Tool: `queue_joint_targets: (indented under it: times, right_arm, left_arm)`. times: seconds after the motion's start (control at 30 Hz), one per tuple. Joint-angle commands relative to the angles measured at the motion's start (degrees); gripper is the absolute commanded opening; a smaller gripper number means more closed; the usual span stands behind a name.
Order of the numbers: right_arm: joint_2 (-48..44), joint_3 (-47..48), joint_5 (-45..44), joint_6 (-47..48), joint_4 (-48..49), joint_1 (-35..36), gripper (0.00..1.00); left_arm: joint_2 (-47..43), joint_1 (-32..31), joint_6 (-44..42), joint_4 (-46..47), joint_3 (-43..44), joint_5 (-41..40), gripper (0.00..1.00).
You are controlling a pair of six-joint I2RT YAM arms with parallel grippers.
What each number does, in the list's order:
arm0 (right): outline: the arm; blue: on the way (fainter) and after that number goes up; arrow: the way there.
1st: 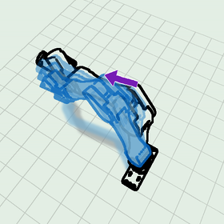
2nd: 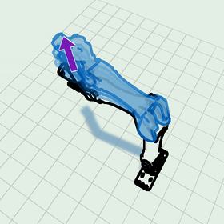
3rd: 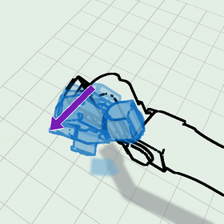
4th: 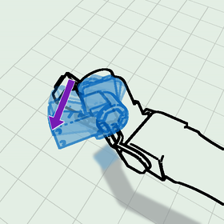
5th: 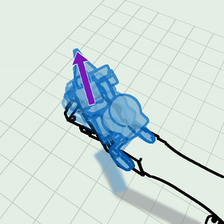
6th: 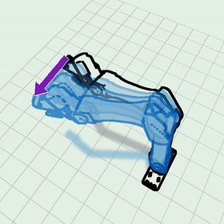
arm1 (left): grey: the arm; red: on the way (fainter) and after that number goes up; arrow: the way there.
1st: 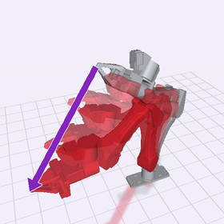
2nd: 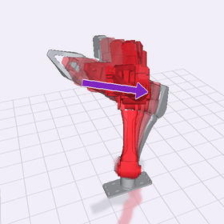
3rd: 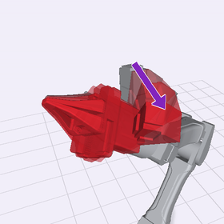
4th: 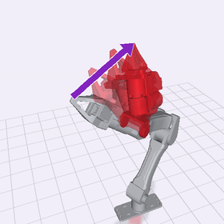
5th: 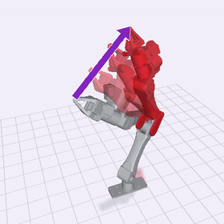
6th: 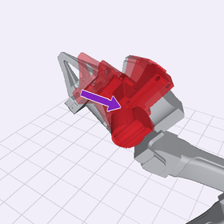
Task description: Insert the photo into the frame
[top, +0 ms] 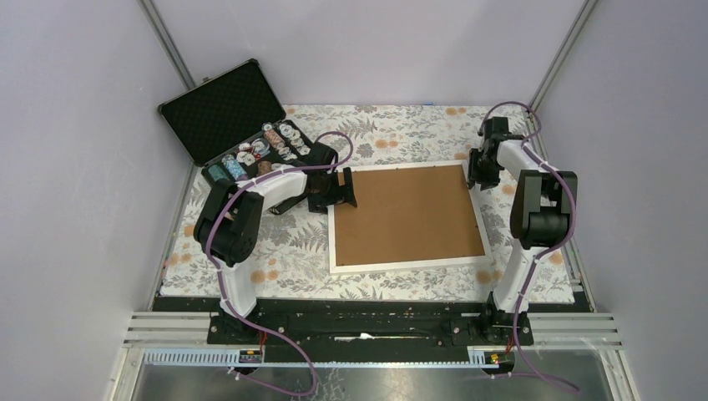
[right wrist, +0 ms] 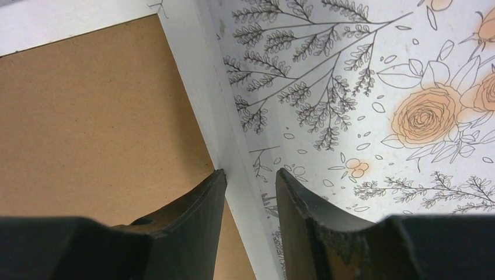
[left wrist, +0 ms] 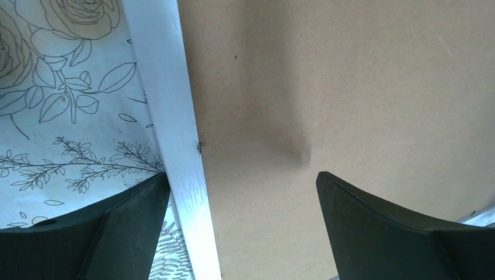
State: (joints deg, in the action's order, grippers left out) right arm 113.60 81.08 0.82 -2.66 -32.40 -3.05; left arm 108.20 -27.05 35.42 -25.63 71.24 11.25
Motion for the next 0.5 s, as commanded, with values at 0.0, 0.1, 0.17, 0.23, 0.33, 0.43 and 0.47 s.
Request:
queue_joint_targets:
  times: [0.0,0.1,0.17,0.23,0.33,0.43,0.47]
  right_arm:
    - [8.95,-2.95,4.75,-3.8,-0.75,5.75,0.47]
    - [10.6,-0.24,3.17,-3.2,-3.28,6.71,0.46]
    - [11.88,1.9,1.88,-2.25,-5.39,7.61,0.46]
    - [13.04,3.66,0.78,-1.24,-7.03,8.44,0.46]
    - [14.55,5.73,0.16,-0.12,-8.79,9.39,0.47]
    - [15.9,7.8,-1.13,0.82,-10.63,10.5,0.47]
    - [16.37,8.67,-1.97,1.07,-11.23,10.86,0.47]
  left_arm:
    - [1.02,-1.25,1.63,3.7,0.72,4.66,0.99]
    - [0.96,-1.25,1.67,3.69,0.71,4.8,0.99]
    - [0.96,-1.25,1.72,3.59,0.72,4.75,0.99]
    - [0.96,-1.25,1.68,3.66,0.66,4.75,0.99]
    - [0.96,-1.25,1.58,3.66,0.66,4.84,0.99]
    - [1.05,-1.25,1.63,3.68,0.66,4.85,0.99]
    - [1.02,-1.25,1.65,3.7,0.65,4.89,0.99]
